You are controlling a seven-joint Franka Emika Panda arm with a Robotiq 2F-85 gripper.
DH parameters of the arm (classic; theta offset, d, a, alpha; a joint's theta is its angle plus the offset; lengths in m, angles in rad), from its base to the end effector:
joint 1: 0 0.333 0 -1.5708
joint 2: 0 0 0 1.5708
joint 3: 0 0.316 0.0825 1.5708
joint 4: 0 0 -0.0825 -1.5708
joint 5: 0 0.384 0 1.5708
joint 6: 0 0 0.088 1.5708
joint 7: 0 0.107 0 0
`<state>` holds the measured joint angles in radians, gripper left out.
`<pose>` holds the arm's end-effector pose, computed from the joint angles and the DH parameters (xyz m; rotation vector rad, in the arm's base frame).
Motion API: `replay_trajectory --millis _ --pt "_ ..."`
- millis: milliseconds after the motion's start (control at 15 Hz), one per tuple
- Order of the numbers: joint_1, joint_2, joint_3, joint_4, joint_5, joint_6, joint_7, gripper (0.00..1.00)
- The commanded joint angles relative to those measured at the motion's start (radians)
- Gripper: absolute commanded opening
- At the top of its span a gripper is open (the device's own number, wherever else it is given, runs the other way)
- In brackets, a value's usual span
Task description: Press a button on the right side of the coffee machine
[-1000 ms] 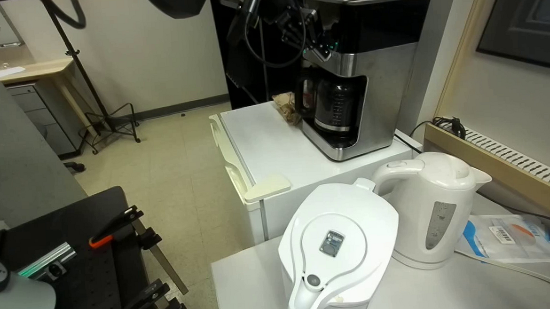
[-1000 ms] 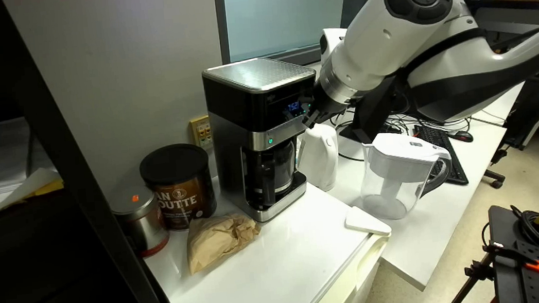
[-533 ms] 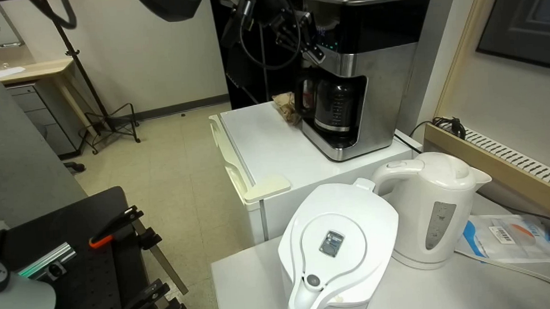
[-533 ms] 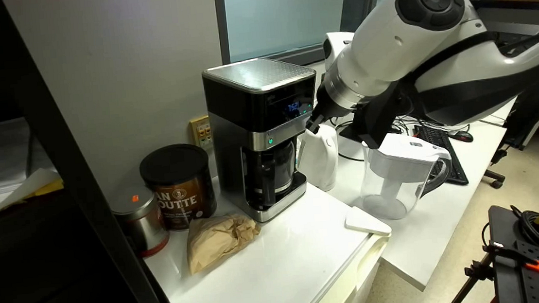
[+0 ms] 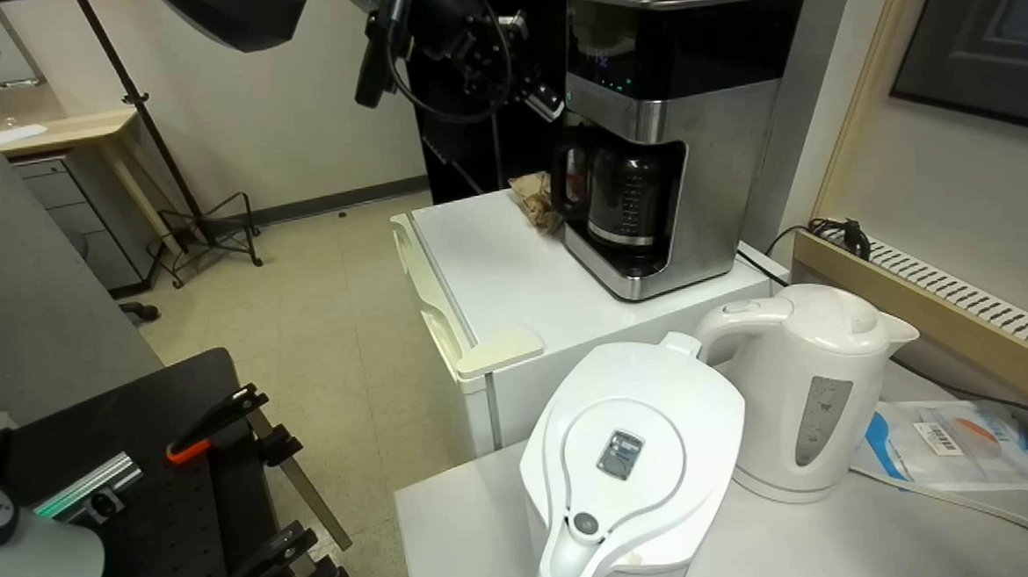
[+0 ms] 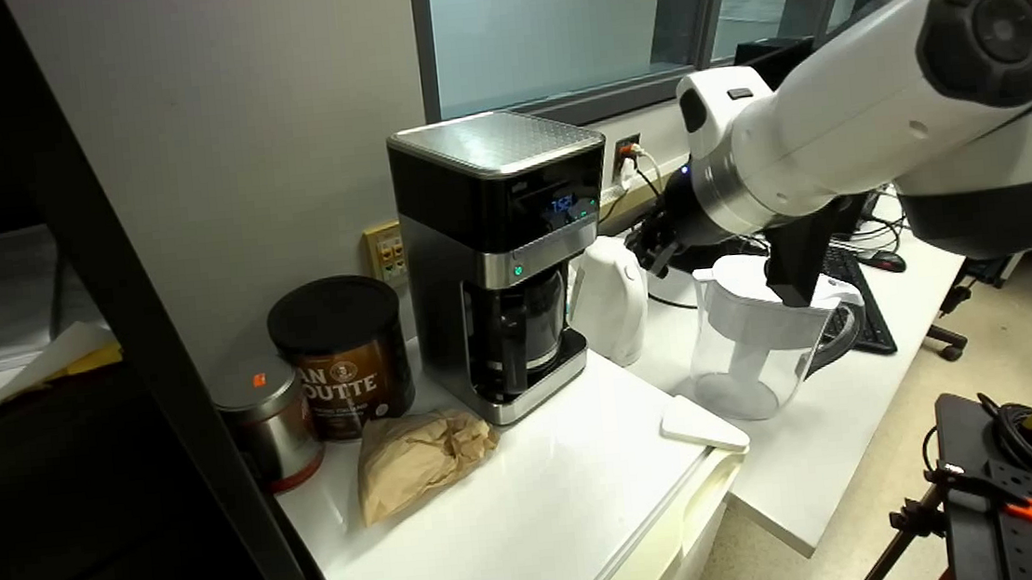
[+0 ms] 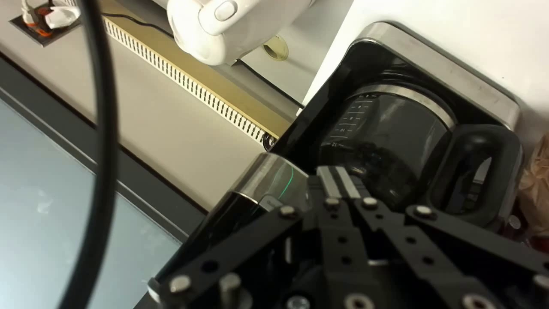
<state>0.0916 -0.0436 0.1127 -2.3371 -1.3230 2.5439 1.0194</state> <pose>0.5035 0.1169 0.3710 2.4167 0.3039 0.8430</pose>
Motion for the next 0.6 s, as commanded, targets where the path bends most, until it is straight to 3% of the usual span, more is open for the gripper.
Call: replay_trajectory --millis 0,533 --pt "0.013 -0.102 0.011 -0.096 -0.093 -0.016 0.02 0.0" --pt "0.036 -0.222 0.028 -0.196 -0.22 -0.046 0.021 0.0"
